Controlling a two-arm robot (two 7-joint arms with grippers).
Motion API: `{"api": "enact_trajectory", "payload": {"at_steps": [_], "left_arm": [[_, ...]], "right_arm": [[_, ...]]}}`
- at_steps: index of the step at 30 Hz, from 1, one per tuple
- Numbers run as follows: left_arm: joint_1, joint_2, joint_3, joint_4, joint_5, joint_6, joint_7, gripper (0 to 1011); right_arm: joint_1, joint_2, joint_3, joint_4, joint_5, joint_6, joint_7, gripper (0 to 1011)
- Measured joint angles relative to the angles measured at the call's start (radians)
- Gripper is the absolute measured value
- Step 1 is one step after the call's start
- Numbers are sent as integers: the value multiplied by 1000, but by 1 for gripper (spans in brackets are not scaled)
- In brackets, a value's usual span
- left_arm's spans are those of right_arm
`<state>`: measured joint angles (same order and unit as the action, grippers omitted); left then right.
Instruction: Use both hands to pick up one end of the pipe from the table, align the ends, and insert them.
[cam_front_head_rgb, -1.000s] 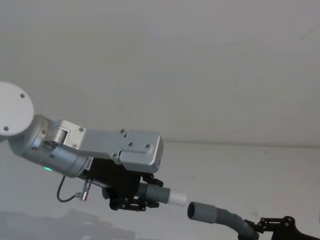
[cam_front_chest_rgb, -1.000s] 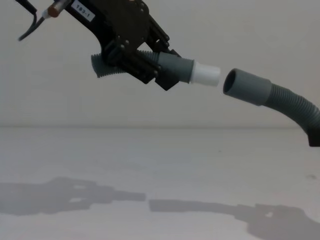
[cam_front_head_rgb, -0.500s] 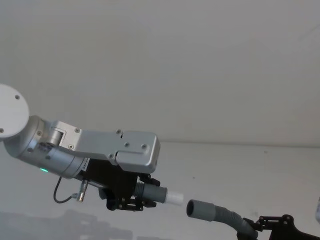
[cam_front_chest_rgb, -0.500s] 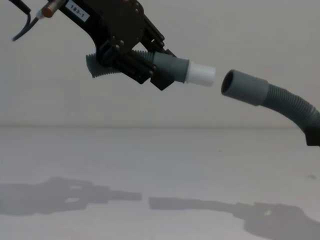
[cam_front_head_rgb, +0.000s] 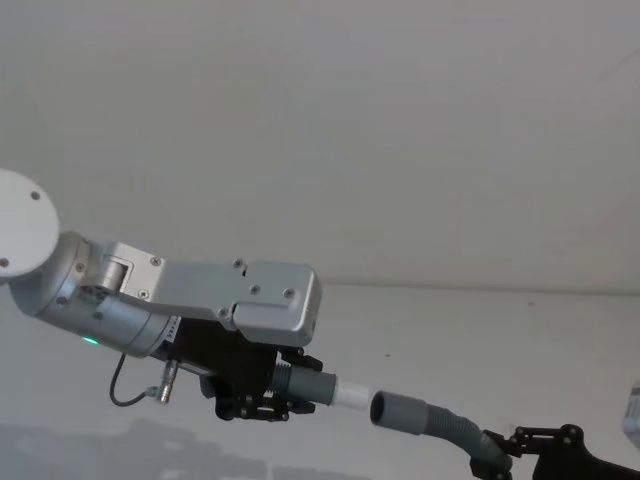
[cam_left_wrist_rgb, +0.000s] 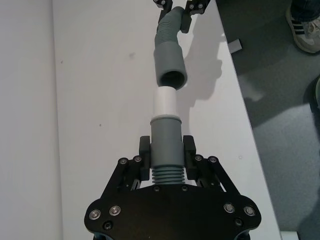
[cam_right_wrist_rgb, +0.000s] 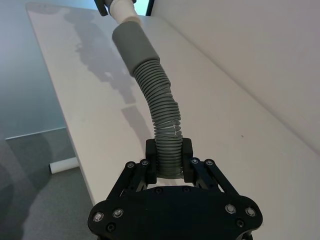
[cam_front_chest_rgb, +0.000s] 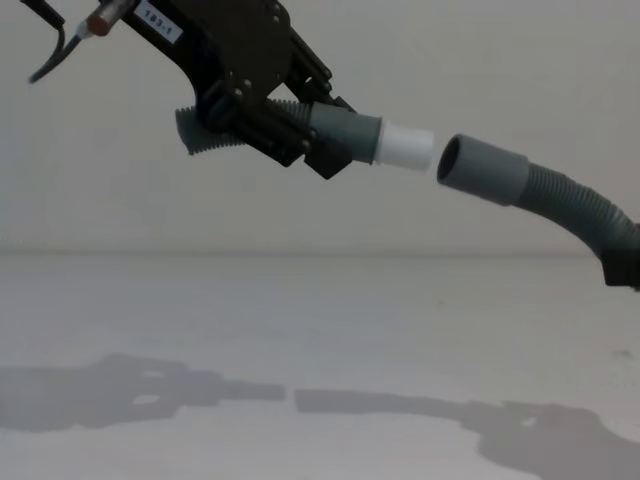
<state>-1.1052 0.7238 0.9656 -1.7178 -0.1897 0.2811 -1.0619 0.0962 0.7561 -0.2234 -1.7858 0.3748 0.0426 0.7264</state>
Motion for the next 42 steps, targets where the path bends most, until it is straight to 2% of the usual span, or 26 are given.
{"api": "enact_trajectory", "payload": {"at_steps": [30, 42], "left_arm": [[-8, -20, 1, 19, 10, -10, -6, 352], [-11, -27, 4, 33, 10, -21, -9, 352]], "right_arm": [[26, 10, -30, -1, 4, 28, -39, 255], [36, 14, -41, -6, 22, 66, -55, 255]]}}
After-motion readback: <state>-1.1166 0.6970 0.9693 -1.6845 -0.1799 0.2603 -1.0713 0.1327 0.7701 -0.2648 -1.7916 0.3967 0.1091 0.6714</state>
